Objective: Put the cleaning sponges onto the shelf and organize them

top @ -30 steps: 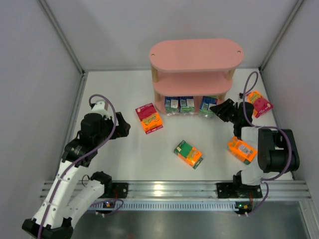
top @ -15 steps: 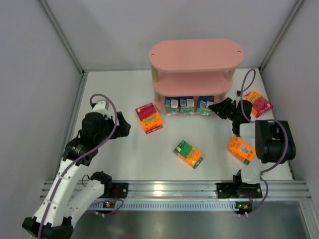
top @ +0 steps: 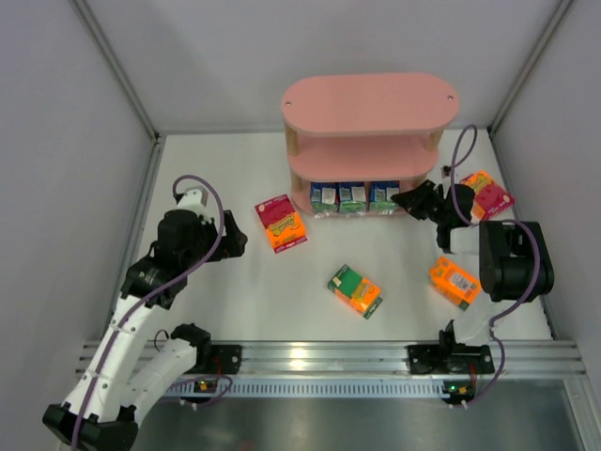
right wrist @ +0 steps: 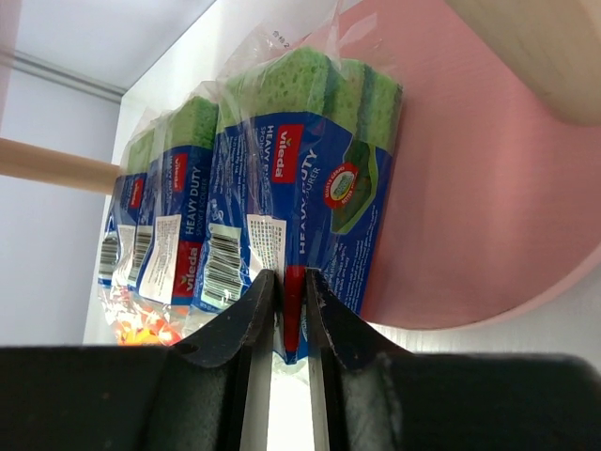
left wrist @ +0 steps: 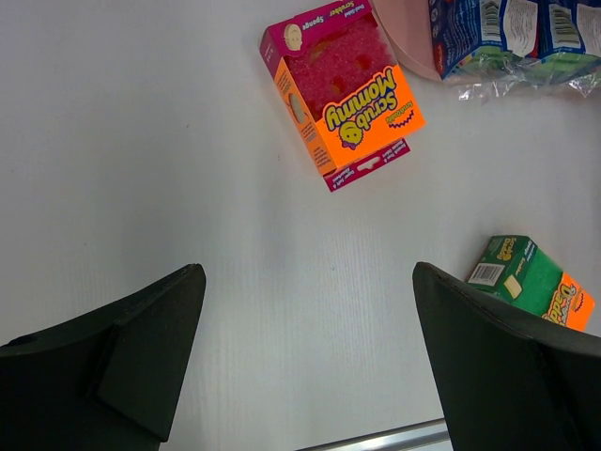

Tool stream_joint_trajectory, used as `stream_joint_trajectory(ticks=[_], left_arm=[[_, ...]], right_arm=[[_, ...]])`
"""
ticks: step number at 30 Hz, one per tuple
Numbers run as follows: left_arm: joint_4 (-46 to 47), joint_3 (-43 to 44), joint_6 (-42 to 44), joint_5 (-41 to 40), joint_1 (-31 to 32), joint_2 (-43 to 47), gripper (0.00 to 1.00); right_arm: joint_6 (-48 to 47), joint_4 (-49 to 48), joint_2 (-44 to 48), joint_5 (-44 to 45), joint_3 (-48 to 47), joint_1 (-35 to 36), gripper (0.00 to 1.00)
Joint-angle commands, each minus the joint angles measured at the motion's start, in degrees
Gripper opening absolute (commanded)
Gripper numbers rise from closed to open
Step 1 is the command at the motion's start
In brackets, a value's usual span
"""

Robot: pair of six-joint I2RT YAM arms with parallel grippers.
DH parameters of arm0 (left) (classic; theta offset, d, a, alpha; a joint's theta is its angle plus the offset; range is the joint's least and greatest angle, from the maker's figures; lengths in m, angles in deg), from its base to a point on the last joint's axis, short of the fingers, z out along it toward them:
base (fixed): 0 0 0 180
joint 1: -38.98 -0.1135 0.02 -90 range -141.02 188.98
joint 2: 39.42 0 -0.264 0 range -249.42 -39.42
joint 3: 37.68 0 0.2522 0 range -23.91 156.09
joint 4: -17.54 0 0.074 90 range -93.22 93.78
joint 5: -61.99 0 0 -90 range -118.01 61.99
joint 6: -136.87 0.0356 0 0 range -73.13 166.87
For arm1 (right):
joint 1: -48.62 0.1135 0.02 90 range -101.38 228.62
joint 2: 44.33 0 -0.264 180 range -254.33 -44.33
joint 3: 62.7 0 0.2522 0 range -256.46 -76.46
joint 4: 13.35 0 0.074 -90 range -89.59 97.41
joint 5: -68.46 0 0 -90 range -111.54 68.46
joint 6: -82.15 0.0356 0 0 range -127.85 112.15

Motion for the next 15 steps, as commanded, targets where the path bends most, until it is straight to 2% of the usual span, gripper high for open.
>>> stream_joint_trajectory(ticks=[1, 15], left_arm=[[2.63, 1.85, 0.59, -0.59, -0.18, -0.03, 0.98], [2.63, 1.5, 0.33, -0.24, -0.18, 0.14, 0.98]], right_arm=[[-2.2, -5.3, -0.7, -1.08, -2.29, -0.59, 0.16], [-2.03, -6.97, -2.64, -4.15, -3.61, 0.37, 0.16]])
